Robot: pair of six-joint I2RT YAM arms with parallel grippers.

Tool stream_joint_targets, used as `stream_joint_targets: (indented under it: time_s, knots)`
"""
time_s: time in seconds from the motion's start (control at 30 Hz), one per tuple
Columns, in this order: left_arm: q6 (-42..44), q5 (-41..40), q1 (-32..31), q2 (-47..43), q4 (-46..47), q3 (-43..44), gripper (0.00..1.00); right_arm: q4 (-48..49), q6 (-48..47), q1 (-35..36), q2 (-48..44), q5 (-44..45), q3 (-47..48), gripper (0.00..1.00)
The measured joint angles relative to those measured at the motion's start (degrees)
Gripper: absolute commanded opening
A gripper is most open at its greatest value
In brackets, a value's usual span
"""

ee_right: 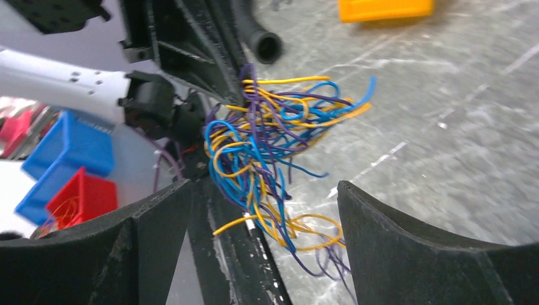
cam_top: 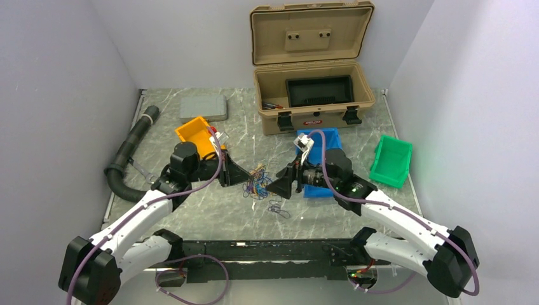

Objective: Untangle the cables

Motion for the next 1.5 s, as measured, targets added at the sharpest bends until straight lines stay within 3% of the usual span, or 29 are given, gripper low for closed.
stream_joint_targets:
  time_s: [0.13,0.2,0.27,0.33,0.43,0.63,0.77,0.9,1.0,1.03,1.07,1.13,1.17,1.2,1.37,1.5]
  knots:
    - [-0.68,1.73,-0.42,0.0,2.21,0.39,0.0,4.66,0.09,0.37,1.92,-5.51,0.09,0.7]
    - [-1.14,2.08,-0.76,0.11,3.06,0.55,0.0,6.16,0.5,0.63,3.23,-7.19,0.17,0.48]
    - [-1.55,2.34,-1.18,0.33,3.76,0.74,0.0,7.13,1.03,0.81,4.33,-7.93,0.17,0.17]
    - [-1.75,2.38,-1.46,0.74,4.11,1.09,0.0,7.48,1.11,0.96,4.79,-7.93,0.17,0.0]
    - [-0.42,0.13,-1.6,0.96,0.5,2.82,0.0,4.57,1.86,1.25,4.44,-1.57,0.94,0.0]
    - [2.25,-27.91,-1.11,0.94,-22.08,11.93,0.0,-10.32,8.02,1.27,-1.42,31.82,2.84,0.0]
    - [0.35,-39.52,1.53,1.2,-32.06,13.4,0.0,-18.71,14.45,1.38,-8.66,47.8,2.82,0.0]
    - [-1.99,-46.45,3.04,0.37,-37.48,12.55,0.0,-22.64,16.9,1.09,-16.09,56.52,1.7,0.0]
    - [-2.12,-47.67,3.82,-2.47,-38.12,10.43,0.0,-23.56,16.26,0.85,-18.53,58.42,1.01,0.0]
    - [-1.64,-46.73,3.89,-3.93,-37.18,9.42,0.0,-23.52,15.3,0.83,-18.69,58.18,1.01,0.07]
    - [-0.96,-45.62,3.91,-5.16,-36.24,8.68,0.01,-22.99,13.55,0.76,-18.64,56.96,0.98,0.22]
    - [0.87,-42.1,4.26,-7.43,-33.18,6.93,0.05,-21.09,9.27,0.48,-17.73,51.84,0.9,0.6]
    - [1.88,-39.34,4.46,-8.48,-31.19,5.92,0.06,-18.99,5.22,0.22,-16.48,45.72,0.9,0.74]
    - [2.62,-37.16,4.59,-9.18,-29.44,5.16,0.07,-17.88,4.7,0.13,-15.85,42.95,0.9,0.8]
    - [5.14,-23.04,4.57,-10.25,-20.35,3.41,0.06,-9.46,-2.21,0.17,-6.45,19.58,1.22,0.85]
    - [5.75,-15.91,3.65,-9.92,-15.61,3.41,0.07,-4.33,-3.04,0.72,0.33,7.76,1.38,0.86]
